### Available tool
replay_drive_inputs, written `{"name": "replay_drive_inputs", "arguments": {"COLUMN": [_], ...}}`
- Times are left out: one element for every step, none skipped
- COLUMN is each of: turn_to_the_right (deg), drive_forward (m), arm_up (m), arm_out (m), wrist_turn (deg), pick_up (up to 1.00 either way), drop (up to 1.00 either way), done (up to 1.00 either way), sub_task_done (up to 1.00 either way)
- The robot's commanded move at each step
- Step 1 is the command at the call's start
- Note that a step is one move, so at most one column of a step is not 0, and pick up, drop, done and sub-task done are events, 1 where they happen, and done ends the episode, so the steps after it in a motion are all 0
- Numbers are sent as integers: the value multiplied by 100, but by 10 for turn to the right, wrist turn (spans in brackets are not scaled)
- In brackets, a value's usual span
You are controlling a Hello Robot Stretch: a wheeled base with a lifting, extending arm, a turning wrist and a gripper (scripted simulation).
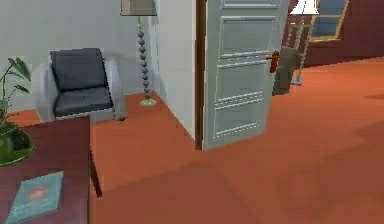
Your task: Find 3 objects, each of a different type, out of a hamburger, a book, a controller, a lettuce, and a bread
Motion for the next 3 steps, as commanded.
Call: {"name": "replay_drive_inputs", "arguments": {"turn_to_the_right": [330, 0, 300], "drive_forward": [0, 75, 0], "arm_up": [0, 0, 0], "arm_out": [0, 0, 0], "wrist_turn": [0, 0, 0], "pick_up": [0, 0, 0], "drop": [0, 0, 0], "done": [0, 0, 0], "sub_task_done": [0, 0, 0]}}
